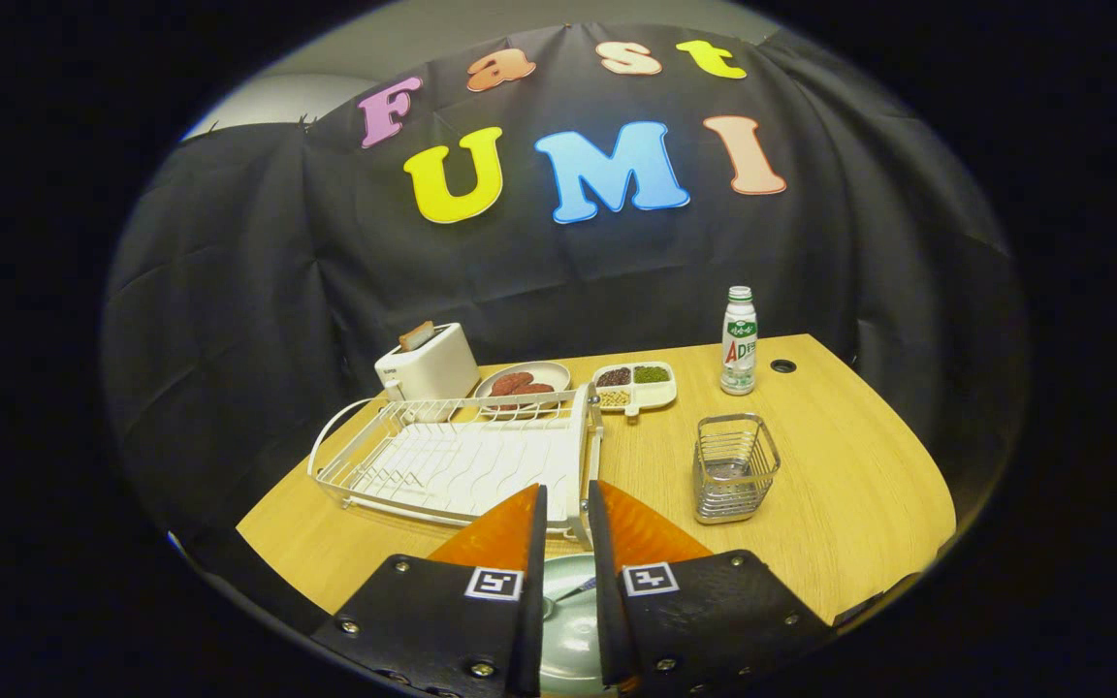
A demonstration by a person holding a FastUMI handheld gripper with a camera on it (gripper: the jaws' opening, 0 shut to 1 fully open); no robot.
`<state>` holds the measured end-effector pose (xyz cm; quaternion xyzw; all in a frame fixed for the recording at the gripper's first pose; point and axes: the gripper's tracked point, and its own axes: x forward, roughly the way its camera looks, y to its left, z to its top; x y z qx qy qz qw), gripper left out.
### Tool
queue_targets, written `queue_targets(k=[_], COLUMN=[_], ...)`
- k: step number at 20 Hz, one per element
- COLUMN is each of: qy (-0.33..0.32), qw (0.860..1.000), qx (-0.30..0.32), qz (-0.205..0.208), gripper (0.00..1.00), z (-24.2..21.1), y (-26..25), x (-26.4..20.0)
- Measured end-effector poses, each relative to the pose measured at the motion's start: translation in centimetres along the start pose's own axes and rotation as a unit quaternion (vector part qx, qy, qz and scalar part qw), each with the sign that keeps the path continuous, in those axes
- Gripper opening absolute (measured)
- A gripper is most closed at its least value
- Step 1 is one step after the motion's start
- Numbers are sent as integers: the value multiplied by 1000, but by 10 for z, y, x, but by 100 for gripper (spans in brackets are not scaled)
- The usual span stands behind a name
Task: Take the plate from the dish rack, then take the spoon from the basket and place it into the plate.
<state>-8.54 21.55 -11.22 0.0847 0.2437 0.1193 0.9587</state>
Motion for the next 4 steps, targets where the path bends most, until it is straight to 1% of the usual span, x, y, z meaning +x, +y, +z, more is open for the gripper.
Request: queue_targets(k=[4], qy=[-36], qw=[999], qx=[-10], qz=[-32], gripper=[23], z=[33], y=[-30], x=[-20])
